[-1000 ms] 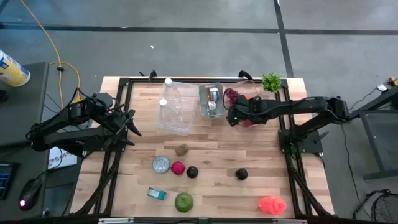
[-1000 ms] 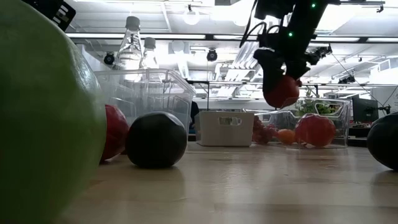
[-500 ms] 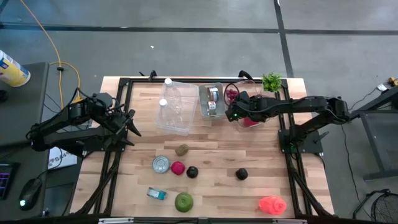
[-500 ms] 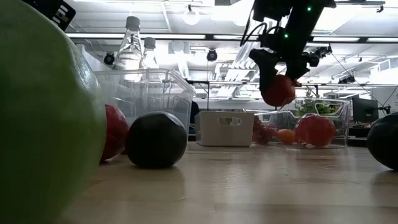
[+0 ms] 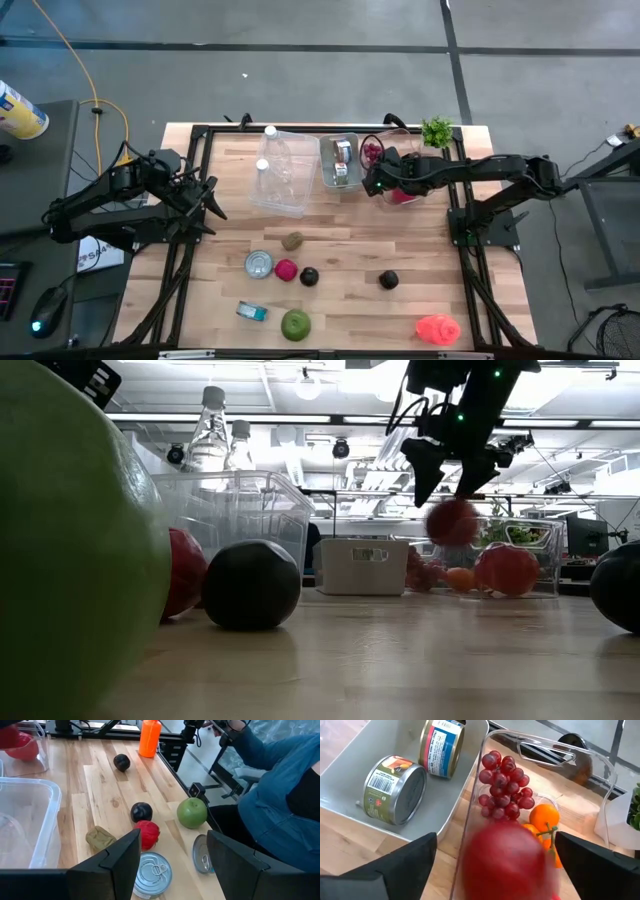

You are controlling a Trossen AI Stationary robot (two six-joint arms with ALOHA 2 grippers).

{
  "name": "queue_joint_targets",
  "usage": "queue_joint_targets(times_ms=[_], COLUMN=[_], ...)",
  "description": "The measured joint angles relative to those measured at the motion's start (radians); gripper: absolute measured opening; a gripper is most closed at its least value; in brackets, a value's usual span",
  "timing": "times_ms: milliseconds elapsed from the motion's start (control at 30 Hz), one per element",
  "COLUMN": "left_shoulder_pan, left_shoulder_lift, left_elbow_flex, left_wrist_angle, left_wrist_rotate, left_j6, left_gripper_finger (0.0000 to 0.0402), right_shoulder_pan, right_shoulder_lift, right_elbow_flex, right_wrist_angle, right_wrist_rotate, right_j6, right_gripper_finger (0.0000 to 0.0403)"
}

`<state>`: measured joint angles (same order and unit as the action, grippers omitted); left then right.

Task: Pick & Place Food Item
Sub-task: Put the left plum into the right transparent bin

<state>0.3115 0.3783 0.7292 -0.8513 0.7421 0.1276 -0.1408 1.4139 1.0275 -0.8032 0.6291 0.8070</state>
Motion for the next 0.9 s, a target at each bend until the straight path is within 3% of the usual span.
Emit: queue_joint_targets(times_ms=[167, 400, 700, 900], left_shoulder_pan=[0.000, 0.000, 0.000, 0.000], left_shoulder_lift=[0.000, 0.000, 0.000, 0.000], left_elbow_flex=[0.000, 0.000, 0.000, 0.000], left_wrist_angle=[-0.002, -0.004, -0.004, -0.004], left_wrist_rotate=[0.025, 0.042, 0.042, 0.042], left_j6=[0.000, 0.000, 0.002, 0.007], left_gripper_finger=[0.0221, 0.0221, 0.0221, 0.0221], right_shoulder_pan=[-0.013, 0.039, 0.258, 0.344], right_shoulder_lift=[0.000, -0.031, -0.047, 0.021], right_elbow_flex=[0.000, 0.000, 0.001, 0.000], right_wrist_angle=[-0.001, 0.054, 0.169, 0.381], right_wrist_rotate=[0.041, 0.094, -0.040, -0.061], right_j6=[0.019, -0.092, -0.157, -0.230], right_gripper_finger=[0.0380, 0.0378, 0.0378, 0.0378])
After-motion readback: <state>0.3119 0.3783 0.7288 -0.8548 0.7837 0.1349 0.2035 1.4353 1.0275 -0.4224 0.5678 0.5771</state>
